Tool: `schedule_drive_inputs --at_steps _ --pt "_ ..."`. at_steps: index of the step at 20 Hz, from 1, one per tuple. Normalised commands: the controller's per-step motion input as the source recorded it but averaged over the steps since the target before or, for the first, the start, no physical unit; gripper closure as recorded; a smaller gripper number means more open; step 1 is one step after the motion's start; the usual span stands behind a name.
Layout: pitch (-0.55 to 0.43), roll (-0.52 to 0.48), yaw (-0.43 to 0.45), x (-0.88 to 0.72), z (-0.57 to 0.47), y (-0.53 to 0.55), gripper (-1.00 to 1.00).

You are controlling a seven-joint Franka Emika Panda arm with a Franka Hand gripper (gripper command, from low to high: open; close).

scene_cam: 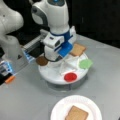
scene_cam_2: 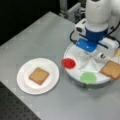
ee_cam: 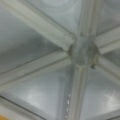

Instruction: Ingredient selection for cheeseburger or sandwich

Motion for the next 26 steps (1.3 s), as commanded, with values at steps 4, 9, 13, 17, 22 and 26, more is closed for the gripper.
schedule_drive_inputs --at_steps 4,9,13,17,22,26 --pt "-0.081 -0.02 0.127 -0.22 0.02 -0.18 -1.0" --pt "-0.08 -0.028 0.121 -0.17 -0.09 -0.18 -1.0" --pt "-0.079 -0.041 0.117 -0.14 -0.18 -0.08 -1.0" --pt "-0.121 -0.027 0.109 -0.09 -0.22 0.01 -1.0" --pt "-0.142 -0.016 0.1 -0.08 -0.19 0.05 -1.0" --pt "-0.149 -0.014 0.094 -0.09 -0.16 0.06 -1.0"
